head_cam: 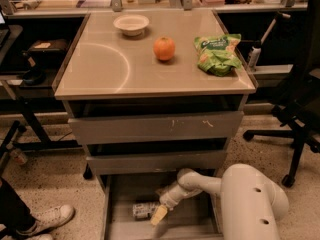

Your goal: Pick blue plastic bottle from bottom drawer and place on counter

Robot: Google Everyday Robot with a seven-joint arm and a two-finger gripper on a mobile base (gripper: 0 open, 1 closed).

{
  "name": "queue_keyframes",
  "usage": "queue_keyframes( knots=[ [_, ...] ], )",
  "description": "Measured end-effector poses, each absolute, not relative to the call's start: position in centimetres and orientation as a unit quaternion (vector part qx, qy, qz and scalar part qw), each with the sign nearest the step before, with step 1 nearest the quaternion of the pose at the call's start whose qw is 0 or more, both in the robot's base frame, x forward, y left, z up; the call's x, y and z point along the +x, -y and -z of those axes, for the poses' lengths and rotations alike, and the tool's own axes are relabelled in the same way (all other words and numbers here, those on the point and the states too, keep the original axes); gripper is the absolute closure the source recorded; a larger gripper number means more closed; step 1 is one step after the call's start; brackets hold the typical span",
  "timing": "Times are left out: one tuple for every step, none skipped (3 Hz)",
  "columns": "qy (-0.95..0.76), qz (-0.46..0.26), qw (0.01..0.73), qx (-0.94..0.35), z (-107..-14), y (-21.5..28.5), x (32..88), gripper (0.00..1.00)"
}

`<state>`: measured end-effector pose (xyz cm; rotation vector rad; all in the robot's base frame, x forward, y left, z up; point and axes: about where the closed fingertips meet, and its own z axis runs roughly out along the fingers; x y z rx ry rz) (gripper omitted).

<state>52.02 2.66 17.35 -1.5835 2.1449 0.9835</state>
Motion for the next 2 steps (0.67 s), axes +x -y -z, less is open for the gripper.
queue_keyframes(
  knots=[
    [-0.746,-0.347,0.158,-0.545,-15.3,-2.7,51.6,0.00],
    [-0.742,-0.352,0.160,-0.548,-13.6,-2.8,51.7,0.00]
  ],
)
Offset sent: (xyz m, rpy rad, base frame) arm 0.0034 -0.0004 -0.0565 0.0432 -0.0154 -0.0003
